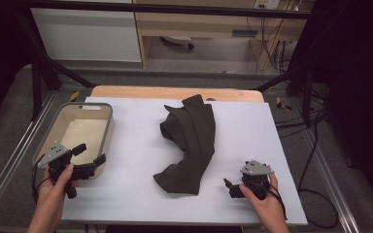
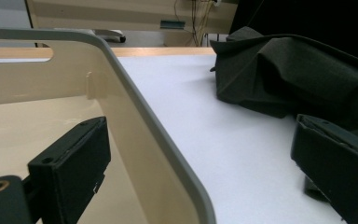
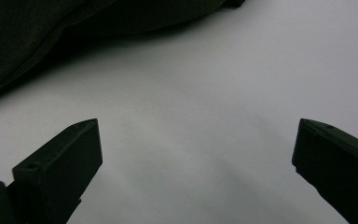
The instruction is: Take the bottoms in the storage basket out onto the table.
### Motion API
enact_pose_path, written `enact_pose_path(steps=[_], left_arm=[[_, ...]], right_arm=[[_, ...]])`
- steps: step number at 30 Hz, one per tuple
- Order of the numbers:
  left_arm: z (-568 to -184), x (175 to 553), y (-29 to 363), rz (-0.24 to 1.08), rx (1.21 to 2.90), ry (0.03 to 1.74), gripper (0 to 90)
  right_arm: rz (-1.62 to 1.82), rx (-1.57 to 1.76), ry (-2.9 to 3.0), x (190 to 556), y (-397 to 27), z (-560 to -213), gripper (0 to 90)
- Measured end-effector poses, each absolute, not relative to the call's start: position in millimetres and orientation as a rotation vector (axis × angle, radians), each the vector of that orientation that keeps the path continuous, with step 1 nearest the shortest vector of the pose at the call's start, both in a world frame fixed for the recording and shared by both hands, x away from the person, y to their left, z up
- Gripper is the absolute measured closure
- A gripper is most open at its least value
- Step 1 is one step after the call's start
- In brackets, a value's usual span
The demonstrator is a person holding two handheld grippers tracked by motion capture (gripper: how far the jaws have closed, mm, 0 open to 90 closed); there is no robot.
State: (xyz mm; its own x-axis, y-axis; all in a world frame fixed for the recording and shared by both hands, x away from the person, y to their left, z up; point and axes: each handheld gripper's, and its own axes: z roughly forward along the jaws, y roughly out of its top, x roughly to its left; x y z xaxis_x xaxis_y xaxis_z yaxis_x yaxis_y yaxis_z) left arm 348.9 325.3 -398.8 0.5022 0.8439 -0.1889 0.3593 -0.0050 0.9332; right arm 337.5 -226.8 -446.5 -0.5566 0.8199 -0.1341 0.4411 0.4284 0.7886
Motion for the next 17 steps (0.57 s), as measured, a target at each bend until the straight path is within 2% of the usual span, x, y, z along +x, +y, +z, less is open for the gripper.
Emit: enact_pose_path(steps=[17], left_arm=[[-398.6, 356.0, 341.1, 0.555, 1.562, 1.108, 5.2]], right_arm=[[0.967, 1.071, 2.187, 338.7, -225.7, -448.3, 2.3]])
